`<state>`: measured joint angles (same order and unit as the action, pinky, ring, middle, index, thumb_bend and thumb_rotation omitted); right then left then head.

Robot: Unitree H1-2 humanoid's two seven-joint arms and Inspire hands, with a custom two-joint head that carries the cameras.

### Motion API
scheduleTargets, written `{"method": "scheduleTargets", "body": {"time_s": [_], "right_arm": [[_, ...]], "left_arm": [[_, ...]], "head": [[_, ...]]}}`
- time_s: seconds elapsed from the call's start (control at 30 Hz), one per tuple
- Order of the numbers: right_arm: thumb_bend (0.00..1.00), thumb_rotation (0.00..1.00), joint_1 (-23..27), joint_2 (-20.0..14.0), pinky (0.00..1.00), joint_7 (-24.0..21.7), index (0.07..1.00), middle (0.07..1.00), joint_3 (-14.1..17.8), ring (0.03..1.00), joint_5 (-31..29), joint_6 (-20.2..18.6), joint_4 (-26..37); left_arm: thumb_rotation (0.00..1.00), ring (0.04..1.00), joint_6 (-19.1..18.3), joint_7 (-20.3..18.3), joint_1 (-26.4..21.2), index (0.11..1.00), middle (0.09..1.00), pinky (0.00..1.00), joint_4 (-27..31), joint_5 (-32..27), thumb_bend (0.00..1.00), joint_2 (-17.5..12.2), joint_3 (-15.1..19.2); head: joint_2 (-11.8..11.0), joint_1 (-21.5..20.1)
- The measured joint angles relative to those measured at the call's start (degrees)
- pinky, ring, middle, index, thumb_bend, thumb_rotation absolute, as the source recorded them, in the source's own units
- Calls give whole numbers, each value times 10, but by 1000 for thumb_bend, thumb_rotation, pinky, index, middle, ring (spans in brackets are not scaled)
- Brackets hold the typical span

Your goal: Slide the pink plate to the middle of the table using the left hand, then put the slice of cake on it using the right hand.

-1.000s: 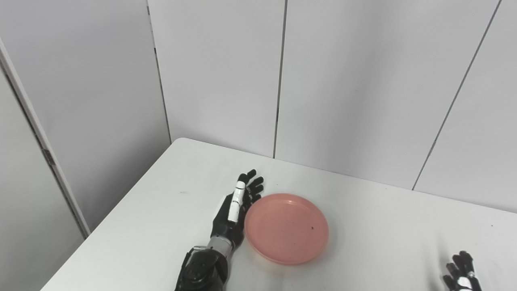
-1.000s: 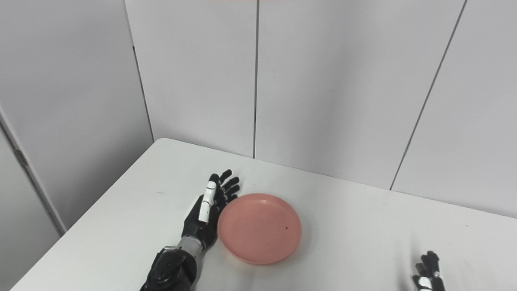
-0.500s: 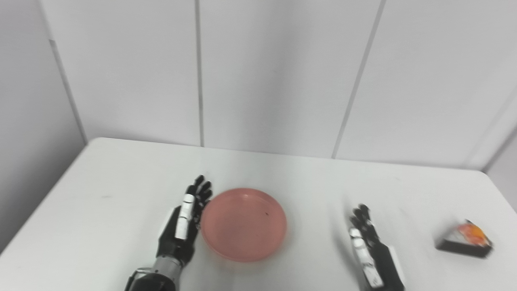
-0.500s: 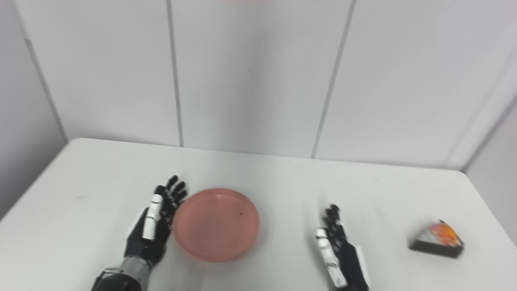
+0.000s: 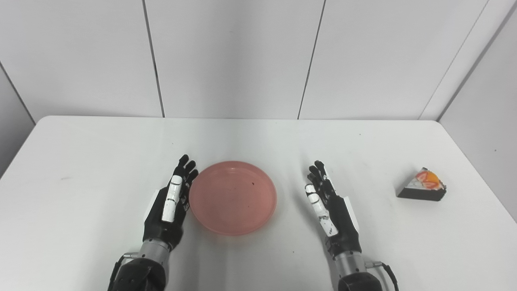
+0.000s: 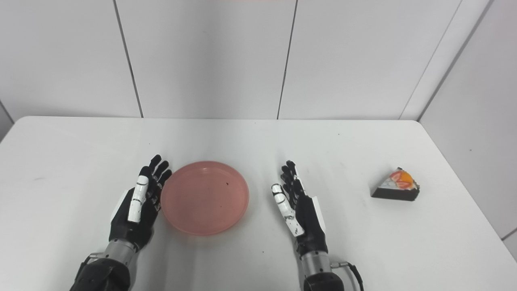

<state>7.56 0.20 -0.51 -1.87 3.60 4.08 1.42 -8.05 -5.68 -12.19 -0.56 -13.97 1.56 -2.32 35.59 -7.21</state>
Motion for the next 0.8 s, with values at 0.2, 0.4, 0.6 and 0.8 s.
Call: {"method": "scheduleTargets", "body": {"time_s": [0.2, 0.4, 0.6, 0.8], "right_arm": [[646, 798, 2, -1, 976, 0, 975, 951, 1, 954, -1, -9, 5], [639, 788, 2, -6, 981, -3, 979, 958, 5, 955, -9, -9, 5], [654, 781, 10, -14, 999, -1, 970, 960, 23, 979, -25, -9, -8], [595, 752, 31, -43, 986, 10, 958, 947, 51, 952, -23, -2, -18]], "left_arm": [[914, 1000, 11, -10, 2, 1000, 1000, 1000, -11, 8, 608, 5, -15], [927, 999, 58, -21, -2, 1000, 1000, 997, -42, 16, 618, 14, -21], [885, 995, 108, -31, -25, 998, 995, 1000, -91, 27, 606, 13, -26], [929, 998, 135, -16, -37, 1000, 998, 1000, -112, 57, 619, 21, -26]], "head": [[-6, 4], [-11, 9], [-21, 2], [-37, -5]]}}
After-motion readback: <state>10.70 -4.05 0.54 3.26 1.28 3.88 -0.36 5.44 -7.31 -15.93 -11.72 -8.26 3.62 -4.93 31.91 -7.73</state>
